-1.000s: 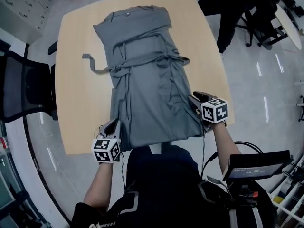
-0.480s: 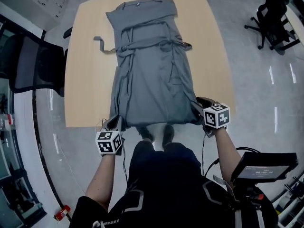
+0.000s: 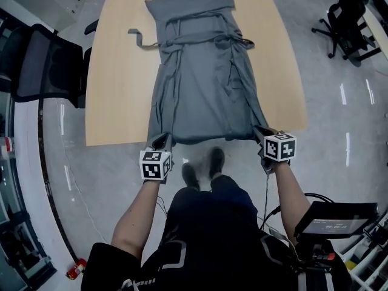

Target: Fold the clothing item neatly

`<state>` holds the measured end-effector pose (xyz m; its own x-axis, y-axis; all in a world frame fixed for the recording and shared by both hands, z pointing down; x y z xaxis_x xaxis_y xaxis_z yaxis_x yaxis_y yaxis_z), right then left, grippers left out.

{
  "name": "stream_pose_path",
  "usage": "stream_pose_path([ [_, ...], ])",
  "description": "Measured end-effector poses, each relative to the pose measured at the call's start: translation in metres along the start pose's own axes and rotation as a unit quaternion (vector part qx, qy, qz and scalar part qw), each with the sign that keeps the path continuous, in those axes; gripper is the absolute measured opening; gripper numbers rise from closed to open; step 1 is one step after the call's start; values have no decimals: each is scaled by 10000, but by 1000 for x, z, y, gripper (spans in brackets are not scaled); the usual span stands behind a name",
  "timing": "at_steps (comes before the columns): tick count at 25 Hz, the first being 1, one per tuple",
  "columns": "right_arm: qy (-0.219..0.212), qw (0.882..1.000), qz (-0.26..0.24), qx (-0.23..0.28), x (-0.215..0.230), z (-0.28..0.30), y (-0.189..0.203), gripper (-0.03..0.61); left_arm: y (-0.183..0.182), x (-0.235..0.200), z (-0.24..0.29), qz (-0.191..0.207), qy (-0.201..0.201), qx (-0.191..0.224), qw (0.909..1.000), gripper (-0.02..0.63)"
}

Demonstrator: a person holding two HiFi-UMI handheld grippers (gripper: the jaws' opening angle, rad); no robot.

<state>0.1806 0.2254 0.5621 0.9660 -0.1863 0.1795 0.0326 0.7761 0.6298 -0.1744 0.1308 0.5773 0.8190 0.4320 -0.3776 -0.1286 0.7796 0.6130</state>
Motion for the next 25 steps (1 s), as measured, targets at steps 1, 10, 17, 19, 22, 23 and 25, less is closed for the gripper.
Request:
stream_pose_path([
  [1, 90, 9999, 93, -18, -1, -1, 6, 11, 0, 0, 1, 19, 39, 53, 10000, -2],
  [10, 934, 9946, 283, 364, -2, -25, 21, 14, -2, -10, -25, 133, 227, 435, 9987, -2],
  [17, 1189, 9924, 212, 235, 34, -43, 37, 140, 15, -40, -48, -477, -295, 758, 9955, 64],
  [19, 1050, 9940, 228, 192, 41, -42, 44, 143, 25, -41, -47, -732, -165, 667, 9950, 185],
  [22, 694, 9975, 135, 55, 45, -39, 52, 143, 36, -37, -37, -819, -40, 468, 9955, 261],
  [23, 617, 9980, 97, 17, 47, -40, 54, 143, 38, -36, -33, -916, -8, 467, 9947, 267],
  [25, 473, 9989, 35, -31, 49, -39, 59, 143, 40, -37, -29, -1083, 101, 610, 9922, 287],
])
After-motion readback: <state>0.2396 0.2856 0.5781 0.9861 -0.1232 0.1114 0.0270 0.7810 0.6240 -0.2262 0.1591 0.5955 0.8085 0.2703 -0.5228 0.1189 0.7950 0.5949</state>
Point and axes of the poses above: the fingertips, and each gripper's own axes: z forward along the fingers, x to its right, y out of its underside, the point moved 5 cm from there along -z, backward along the fingers, and after that the axes turned 14 degrees about -z, right-handed, at the moved point
